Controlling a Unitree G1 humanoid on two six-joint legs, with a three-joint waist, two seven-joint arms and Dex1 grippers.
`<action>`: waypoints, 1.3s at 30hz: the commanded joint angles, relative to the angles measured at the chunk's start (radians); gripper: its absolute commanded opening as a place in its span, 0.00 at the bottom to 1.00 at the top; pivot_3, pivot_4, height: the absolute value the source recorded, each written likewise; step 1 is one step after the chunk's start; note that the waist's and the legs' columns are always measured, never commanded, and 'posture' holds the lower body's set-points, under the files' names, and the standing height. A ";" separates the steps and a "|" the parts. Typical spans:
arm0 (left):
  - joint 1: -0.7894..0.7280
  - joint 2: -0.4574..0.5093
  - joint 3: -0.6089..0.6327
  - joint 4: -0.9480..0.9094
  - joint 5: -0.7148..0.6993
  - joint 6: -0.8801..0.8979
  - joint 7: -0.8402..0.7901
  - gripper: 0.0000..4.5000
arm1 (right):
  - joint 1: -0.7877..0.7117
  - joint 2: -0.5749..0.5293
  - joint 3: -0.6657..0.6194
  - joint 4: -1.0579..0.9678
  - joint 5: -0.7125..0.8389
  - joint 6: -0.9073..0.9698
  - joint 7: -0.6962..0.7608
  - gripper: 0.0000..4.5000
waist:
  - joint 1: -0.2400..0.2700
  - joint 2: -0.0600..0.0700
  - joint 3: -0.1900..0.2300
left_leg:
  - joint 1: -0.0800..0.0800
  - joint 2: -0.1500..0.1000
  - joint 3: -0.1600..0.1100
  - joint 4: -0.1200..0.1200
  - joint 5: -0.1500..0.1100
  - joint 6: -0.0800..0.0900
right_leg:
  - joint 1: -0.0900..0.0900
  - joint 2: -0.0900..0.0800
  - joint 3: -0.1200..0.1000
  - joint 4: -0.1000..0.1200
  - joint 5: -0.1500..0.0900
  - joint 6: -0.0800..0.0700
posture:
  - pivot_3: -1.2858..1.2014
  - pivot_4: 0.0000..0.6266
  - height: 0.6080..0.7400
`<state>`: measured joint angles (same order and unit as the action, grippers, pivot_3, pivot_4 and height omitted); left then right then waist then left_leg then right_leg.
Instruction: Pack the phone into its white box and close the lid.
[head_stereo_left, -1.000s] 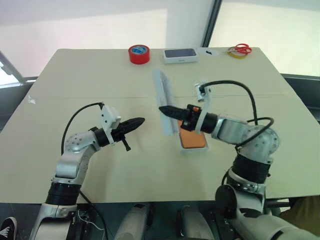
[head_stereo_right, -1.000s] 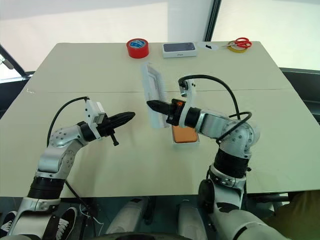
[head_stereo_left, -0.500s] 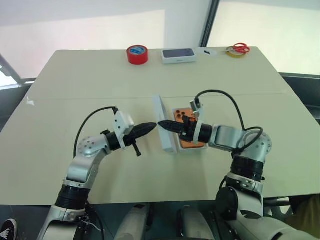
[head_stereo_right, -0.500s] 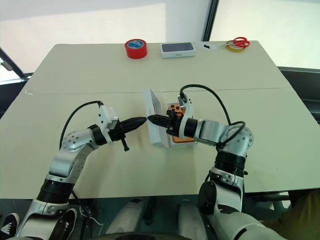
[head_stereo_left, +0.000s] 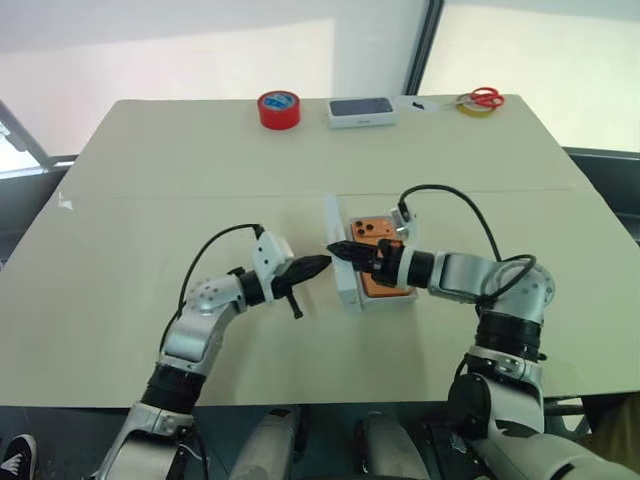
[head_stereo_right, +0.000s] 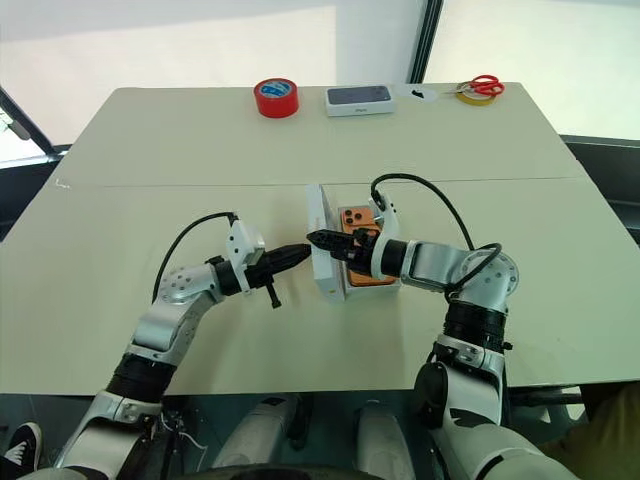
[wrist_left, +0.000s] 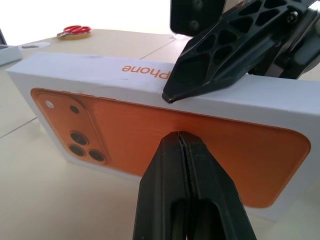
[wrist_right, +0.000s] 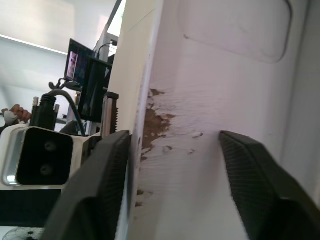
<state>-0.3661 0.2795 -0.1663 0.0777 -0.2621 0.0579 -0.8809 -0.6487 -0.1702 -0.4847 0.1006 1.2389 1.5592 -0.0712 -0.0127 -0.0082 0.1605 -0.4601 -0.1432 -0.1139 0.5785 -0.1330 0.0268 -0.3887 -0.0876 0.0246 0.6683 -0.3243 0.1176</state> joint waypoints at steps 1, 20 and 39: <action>-0.039 -0.027 -0.007 0.009 0.003 -0.025 0.005 0.00 | 0.012 -0.089 0.020 -0.045 -0.038 -0.048 0.075 0.64 | 0.000 0.000 0.000 | 0.000 0.000 0.000 0.000 0.000 0.000 | 0.000 0.000 0.000 0.000 0.000 0.000 | 0.52 0.24 0.97; -0.083 0.013 -0.011 0.056 -0.005 0.011 -0.070 0.00 | 0.197 -0.656 0.596 -0.329 -0.800 -0.813 0.628 0.21 | 0.000 0.000 0.000 | -0.001 0.001 0.000 0.002 -0.001 0.001 | 0.001 0.000 -0.001 -0.002 0.000 0.001 | 0.52 0.24 0.97; -0.151 -0.034 -0.102 0.235 0.141 0.068 0.004 0.00 | 0.198 -0.590 0.638 -0.276 -1.058 -1.020 0.724 0.01 | 0.016 0.000 0.000 | -0.001 0.000 -0.001 0.003 -0.001 0.001 | 0.001 0.000 -0.001 -0.002 0.000 0.001 | 0.52 0.24 0.97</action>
<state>-0.5034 0.2496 -0.2618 0.3045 -0.1354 0.1581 -0.8843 -0.4319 -0.7627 0.1617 -0.1602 0.1967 0.5548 0.6452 0.0030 -0.0084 0.1609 -0.4609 -0.1432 -0.1148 0.5814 -0.1336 0.0275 -0.3874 -0.0877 0.0233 0.6667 -0.3244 0.1182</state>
